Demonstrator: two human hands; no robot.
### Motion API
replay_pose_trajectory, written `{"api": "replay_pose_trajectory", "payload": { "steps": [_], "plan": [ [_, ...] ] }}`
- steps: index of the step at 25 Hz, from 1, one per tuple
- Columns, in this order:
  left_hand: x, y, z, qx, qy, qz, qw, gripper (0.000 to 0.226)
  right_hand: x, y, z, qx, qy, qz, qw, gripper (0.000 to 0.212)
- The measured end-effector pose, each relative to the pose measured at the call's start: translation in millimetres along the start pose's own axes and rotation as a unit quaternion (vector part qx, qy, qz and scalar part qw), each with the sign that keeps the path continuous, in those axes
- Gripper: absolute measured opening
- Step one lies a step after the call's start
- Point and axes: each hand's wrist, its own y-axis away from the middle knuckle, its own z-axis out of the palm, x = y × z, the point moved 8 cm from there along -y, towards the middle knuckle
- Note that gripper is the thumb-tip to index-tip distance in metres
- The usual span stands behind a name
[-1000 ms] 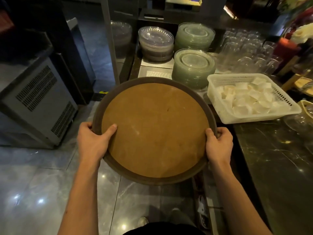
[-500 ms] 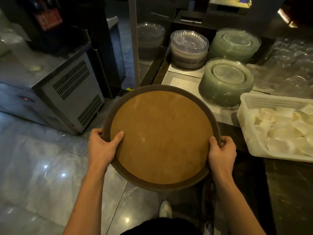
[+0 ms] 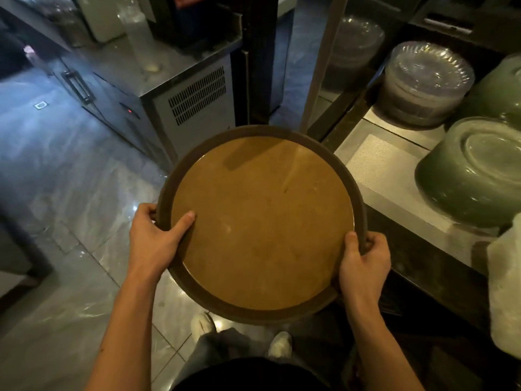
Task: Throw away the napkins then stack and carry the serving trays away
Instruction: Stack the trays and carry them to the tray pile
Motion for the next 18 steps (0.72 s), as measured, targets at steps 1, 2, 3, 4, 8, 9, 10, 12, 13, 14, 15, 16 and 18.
{"api": "replay_pose_trajectory", "payload": {
  "steps": [1, 2, 3, 4, 8, 9, 10, 12, 13, 14, 15, 16, 18],
  "plan": [
    [-4, -10, -10, 0.009, -0.001, -0.002, 1.000, 0.060, -6, 1, 16, -0.006, 0.001, -0.005, 1.000, 0.016],
    [-8, -22, -21, 0.018, 0.001, -0.001, 1.000, 0.057, -11, 3, 32, -0.010, 0.001, -0.007, 1.000, 0.017],
    [-11, -35, -32, 0.025, 0.005, 0.001, 1.000, 0.055, -17, 5, 49, -0.014, -0.001, -0.007, 1.000, 0.016],
    [-13, -47, -41, 0.029, 0.012, 0.002, 1.000, 0.054, -23, 8, 65, -0.018, -0.006, -0.008, 1.000, 0.015],
    [-23, -113, -89, 0.043, 0.034, 0.006, 0.998, 0.054, -66, 25, 136, -0.030, -0.011, -0.041, 0.999, 0.015],
    [-24, -131, -102, 0.046, 0.037, 0.010, 0.998, 0.053, -78, 30, 155, -0.030, -0.008, -0.046, 0.998, 0.016],
    [-24, -150, -114, 0.047, 0.038, 0.015, 0.998, 0.051, -89, 34, 172, -0.029, -0.005, -0.049, 0.998, 0.017],
    [-23, -184, -132, 0.045, 0.041, 0.025, 0.998, 0.051, -110, 39, 201, -0.027, -0.010, -0.057, 0.998, 0.017],
    [-21, -196, -137, 0.044, 0.043, 0.030, 0.998, 0.052, -119, 39, 212, -0.028, -0.013, -0.061, 0.998, 0.016],
    [-19, -208, -140, 0.043, 0.041, 0.033, 0.998, 0.053, -127, 39, 220, -0.030, -0.014, -0.065, 0.997, 0.015],
    [-17, -222, -144, 0.044, 0.040, 0.034, 0.998, 0.052, -135, 37, 233, -0.030, -0.015, -0.064, 0.997, 0.015],
    [-14, -236, -146, 0.045, 0.037, 0.034, 0.998, 0.050, -143, 33, 243, -0.029, -0.016, -0.059, 0.998, 0.015],
    [-7, -263, -142, 0.044, 0.036, 0.036, 0.998, 0.050, -159, 21, 260, -0.022, -0.023, -0.049, 0.998, 0.014]
  ]
}}
